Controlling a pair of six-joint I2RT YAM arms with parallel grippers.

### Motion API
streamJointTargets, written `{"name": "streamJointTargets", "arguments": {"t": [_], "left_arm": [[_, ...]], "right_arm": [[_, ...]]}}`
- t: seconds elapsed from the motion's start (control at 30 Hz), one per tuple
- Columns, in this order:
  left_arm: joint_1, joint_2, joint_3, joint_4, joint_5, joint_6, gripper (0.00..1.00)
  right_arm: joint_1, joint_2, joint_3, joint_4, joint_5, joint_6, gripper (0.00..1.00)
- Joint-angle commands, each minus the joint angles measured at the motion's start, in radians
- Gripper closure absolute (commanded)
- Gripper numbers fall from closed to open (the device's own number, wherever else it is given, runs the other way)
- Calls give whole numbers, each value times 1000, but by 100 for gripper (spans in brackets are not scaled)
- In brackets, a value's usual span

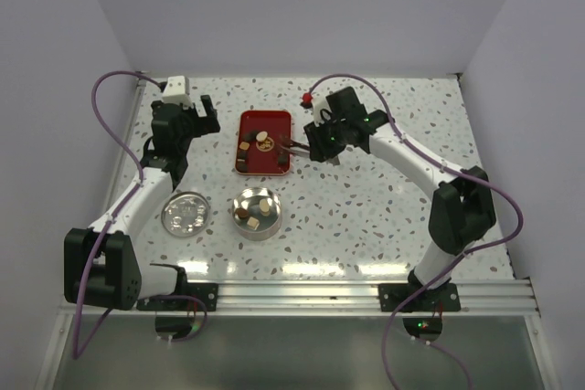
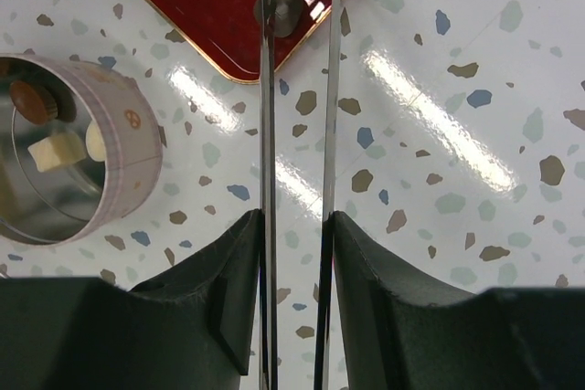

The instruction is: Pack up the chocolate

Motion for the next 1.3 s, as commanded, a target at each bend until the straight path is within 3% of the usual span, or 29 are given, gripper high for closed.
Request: {"name": "streamJointTargets", "arguments": {"t": [0.0,0.43,0.77,1.27], "left_arm": [[-4,-6,24,18,6,-9,0],[-4,-12,23,18,0,-8,0],[-2,-15,21,18,0,-6,0],[-4,-19,23,13,-3,-4,0]], "right_arm": [[15,10,53,-19,9,18,61],[47,48,81,-22,12,30,63],[48,42,96,11,31,70,76],[48,-35,141,-30,-3,53,77]]}}
